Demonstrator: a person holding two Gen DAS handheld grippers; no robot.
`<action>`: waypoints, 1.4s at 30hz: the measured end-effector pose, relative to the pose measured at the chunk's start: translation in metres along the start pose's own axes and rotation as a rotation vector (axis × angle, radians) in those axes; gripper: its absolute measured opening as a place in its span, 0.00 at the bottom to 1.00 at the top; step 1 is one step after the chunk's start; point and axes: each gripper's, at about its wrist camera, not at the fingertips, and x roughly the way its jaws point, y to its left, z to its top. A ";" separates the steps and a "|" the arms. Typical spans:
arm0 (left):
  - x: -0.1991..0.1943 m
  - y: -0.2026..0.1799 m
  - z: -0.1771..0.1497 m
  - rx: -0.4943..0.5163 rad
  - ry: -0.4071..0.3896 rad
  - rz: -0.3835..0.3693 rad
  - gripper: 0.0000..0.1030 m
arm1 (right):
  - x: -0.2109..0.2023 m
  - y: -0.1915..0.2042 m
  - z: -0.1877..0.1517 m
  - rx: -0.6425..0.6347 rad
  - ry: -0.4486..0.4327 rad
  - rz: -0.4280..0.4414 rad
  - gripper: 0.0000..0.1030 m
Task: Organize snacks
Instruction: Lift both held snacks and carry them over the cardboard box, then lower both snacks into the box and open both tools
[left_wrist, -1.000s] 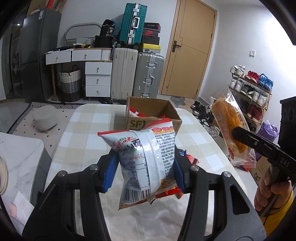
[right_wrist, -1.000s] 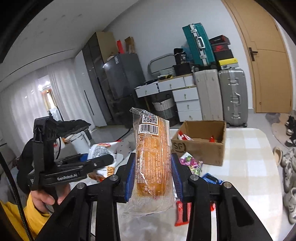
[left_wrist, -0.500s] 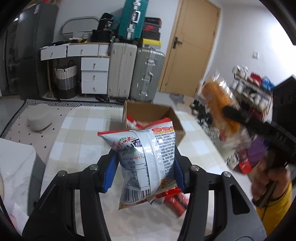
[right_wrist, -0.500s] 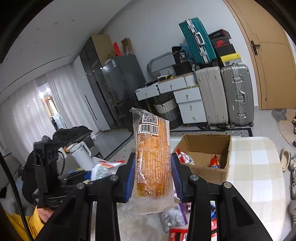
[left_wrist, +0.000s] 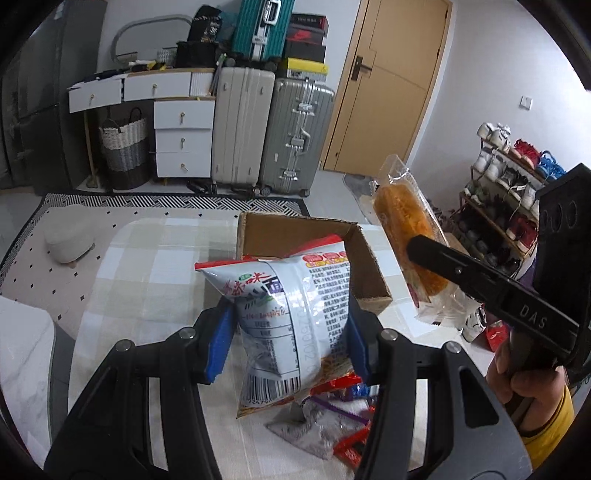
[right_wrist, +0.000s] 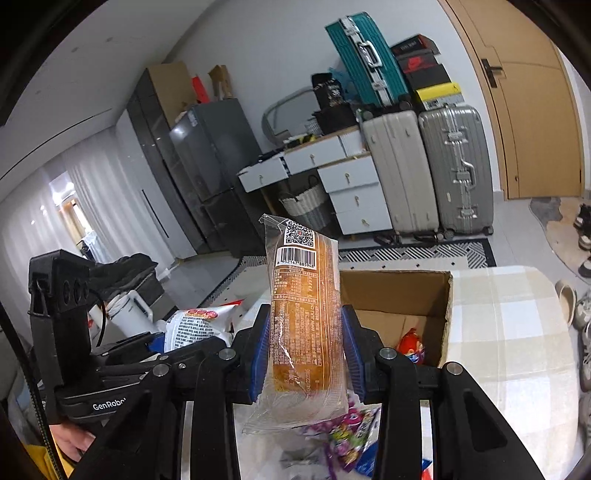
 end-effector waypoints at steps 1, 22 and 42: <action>0.008 -0.002 0.005 0.002 0.009 0.004 0.48 | 0.005 -0.006 0.002 0.008 0.003 -0.006 0.35; 0.225 0.002 0.085 -0.053 0.166 -0.015 0.49 | 0.111 -0.083 0.012 0.062 0.164 -0.134 0.35; 0.295 0.033 0.085 -0.154 0.208 -0.076 0.49 | 0.131 -0.098 -0.001 0.140 0.214 -0.091 0.36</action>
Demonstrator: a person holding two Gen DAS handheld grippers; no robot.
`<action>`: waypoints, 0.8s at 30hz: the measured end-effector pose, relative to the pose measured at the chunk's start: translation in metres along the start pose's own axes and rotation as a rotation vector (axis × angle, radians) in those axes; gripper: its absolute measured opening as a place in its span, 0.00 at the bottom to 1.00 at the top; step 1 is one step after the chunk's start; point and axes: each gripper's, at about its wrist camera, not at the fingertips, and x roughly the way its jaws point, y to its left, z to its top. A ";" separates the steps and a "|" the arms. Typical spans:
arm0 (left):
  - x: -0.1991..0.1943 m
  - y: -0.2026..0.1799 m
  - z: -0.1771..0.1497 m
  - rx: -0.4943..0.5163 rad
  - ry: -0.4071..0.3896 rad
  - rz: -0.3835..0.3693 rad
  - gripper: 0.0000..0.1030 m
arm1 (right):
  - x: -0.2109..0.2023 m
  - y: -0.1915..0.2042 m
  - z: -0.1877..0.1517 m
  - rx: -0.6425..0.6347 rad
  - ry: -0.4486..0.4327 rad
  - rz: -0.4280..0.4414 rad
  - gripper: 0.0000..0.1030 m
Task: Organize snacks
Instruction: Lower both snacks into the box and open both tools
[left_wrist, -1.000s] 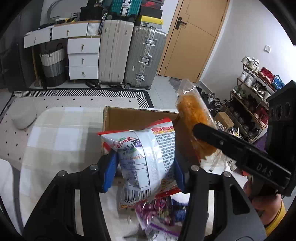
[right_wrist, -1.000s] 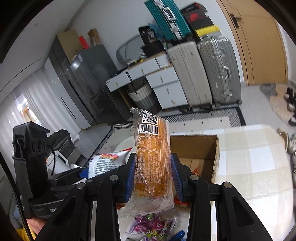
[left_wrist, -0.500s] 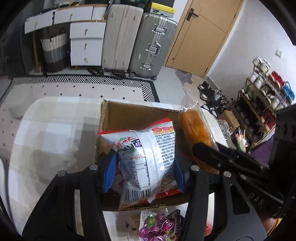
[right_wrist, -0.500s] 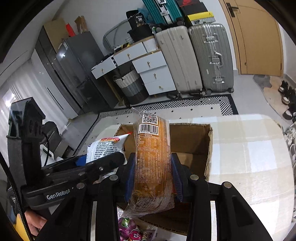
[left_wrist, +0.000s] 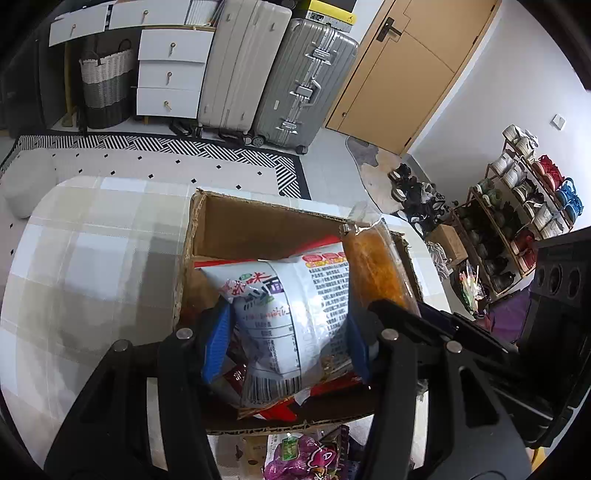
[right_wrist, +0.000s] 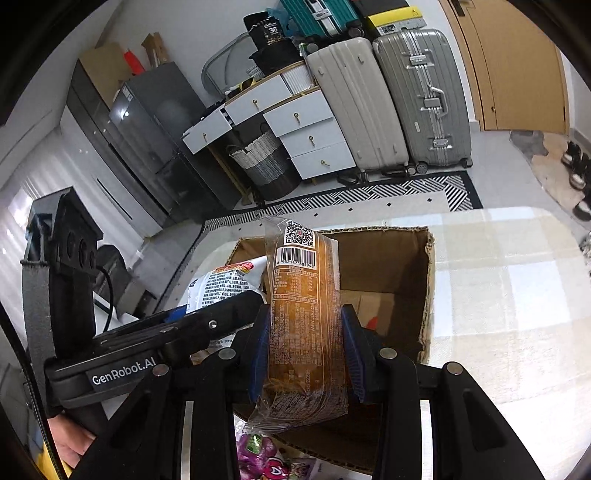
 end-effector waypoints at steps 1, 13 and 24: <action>0.001 0.001 -0.001 -0.006 0.004 -0.002 0.49 | 0.000 0.000 0.000 -0.001 -0.001 0.001 0.36; -0.036 0.016 -0.014 -0.027 -0.040 0.003 0.75 | -0.020 0.015 0.004 -0.019 -0.065 -0.017 0.47; -0.103 0.003 -0.038 0.018 -0.085 0.001 0.77 | -0.090 0.041 -0.016 -0.062 -0.168 -0.018 0.47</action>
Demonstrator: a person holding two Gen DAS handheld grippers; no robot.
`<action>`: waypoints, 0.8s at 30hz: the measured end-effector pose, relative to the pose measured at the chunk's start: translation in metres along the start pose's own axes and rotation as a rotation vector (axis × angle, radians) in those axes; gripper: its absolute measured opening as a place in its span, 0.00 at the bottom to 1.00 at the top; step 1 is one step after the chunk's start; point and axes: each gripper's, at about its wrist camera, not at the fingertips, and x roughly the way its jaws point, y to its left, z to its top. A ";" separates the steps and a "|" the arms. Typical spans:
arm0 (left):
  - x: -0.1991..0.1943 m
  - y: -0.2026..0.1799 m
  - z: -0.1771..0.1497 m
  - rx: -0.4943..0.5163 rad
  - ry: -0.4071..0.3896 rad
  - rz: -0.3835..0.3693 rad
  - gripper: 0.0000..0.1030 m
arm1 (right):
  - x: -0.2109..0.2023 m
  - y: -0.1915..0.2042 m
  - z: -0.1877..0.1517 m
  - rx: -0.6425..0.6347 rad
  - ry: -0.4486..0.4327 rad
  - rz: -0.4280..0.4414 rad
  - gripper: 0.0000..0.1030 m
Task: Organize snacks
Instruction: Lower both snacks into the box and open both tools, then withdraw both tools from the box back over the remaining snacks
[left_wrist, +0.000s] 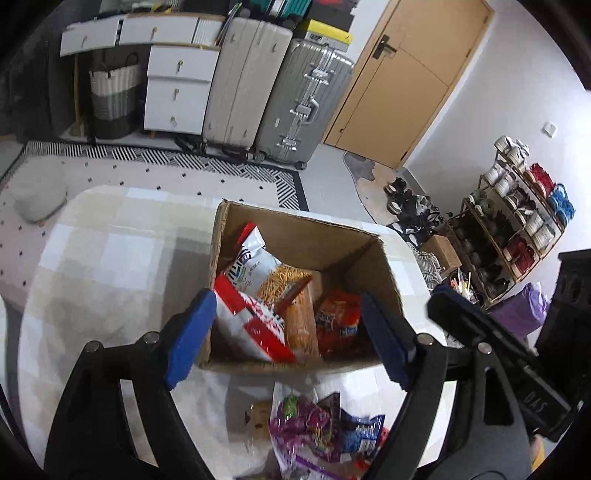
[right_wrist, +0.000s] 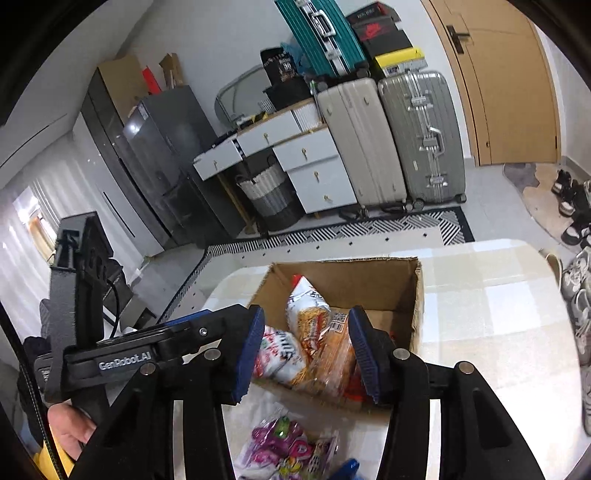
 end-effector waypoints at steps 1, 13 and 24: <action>-0.011 -0.005 -0.004 0.018 -0.019 0.010 0.77 | -0.009 0.002 -0.002 -0.007 -0.013 -0.001 0.47; -0.167 -0.046 -0.086 0.126 -0.278 0.073 0.81 | -0.133 0.041 -0.058 -0.040 -0.139 0.038 0.48; -0.280 -0.052 -0.201 0.148 -0.305 0.074 0.99 | -0.227 0.077 -0.153 -0.068 -0.229 0.046 0.61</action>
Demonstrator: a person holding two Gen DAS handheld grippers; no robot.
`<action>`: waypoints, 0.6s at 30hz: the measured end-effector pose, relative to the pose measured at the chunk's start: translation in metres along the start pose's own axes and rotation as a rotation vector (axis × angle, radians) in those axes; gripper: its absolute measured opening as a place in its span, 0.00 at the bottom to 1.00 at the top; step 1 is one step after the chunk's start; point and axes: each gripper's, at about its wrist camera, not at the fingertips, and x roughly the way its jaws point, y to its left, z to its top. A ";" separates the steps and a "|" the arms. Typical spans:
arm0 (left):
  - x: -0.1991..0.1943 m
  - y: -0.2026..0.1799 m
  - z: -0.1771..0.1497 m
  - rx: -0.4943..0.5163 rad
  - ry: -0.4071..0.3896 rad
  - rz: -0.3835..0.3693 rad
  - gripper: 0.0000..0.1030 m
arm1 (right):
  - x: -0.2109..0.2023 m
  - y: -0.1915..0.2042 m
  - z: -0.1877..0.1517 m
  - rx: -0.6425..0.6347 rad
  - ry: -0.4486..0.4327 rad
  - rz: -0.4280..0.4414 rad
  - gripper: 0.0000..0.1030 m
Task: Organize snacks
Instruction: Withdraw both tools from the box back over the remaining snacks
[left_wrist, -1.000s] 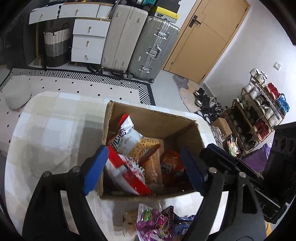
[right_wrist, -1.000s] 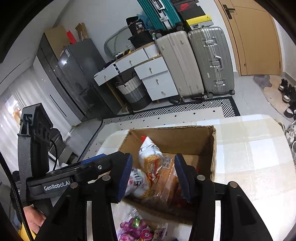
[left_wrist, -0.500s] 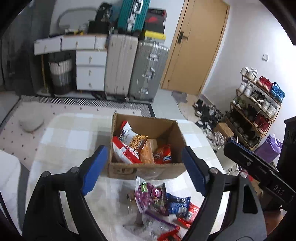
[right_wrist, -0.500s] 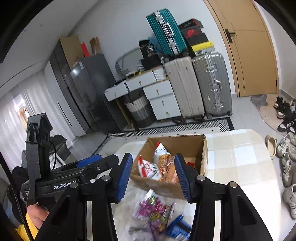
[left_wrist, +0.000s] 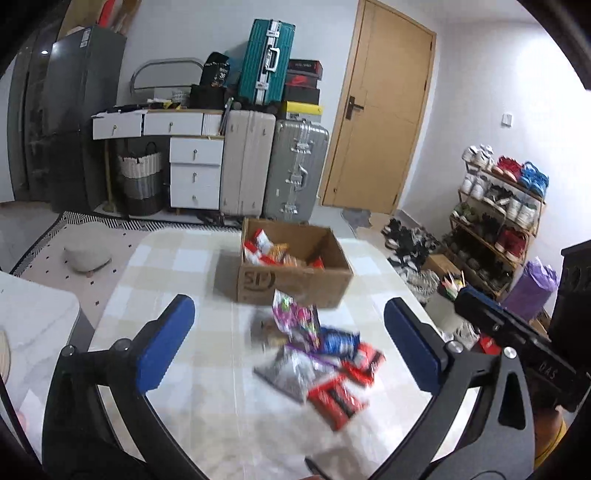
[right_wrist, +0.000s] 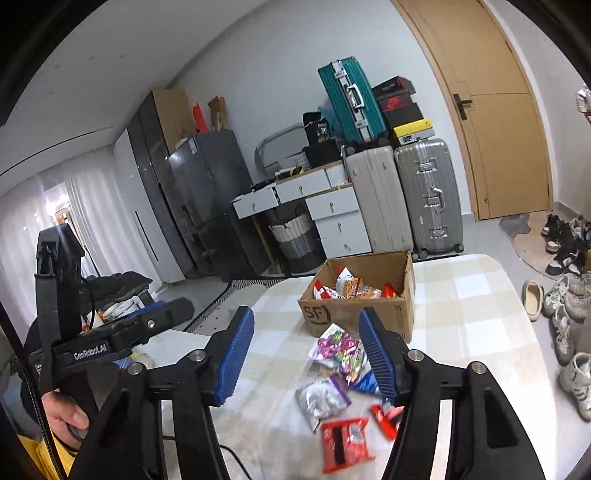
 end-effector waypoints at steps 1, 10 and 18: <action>-0.011 0.000 -0.007 0.000 0.010 -0.004 0.99 | -0.005 0.002 -0.003 0.005 -0.002 0.002 0.62; -0.091 -0.008 -0.064 0.072 0.018 0.042 0.99 | -0.067 0.034 -0.029 -0.074 -0.071 -0.030 0.79; -0.053 -0.007 -0.081 0.112 0.138 0.110 0.99 | -0.060 0.022 -0.050 -0.072 -0.023 -0.094 0.85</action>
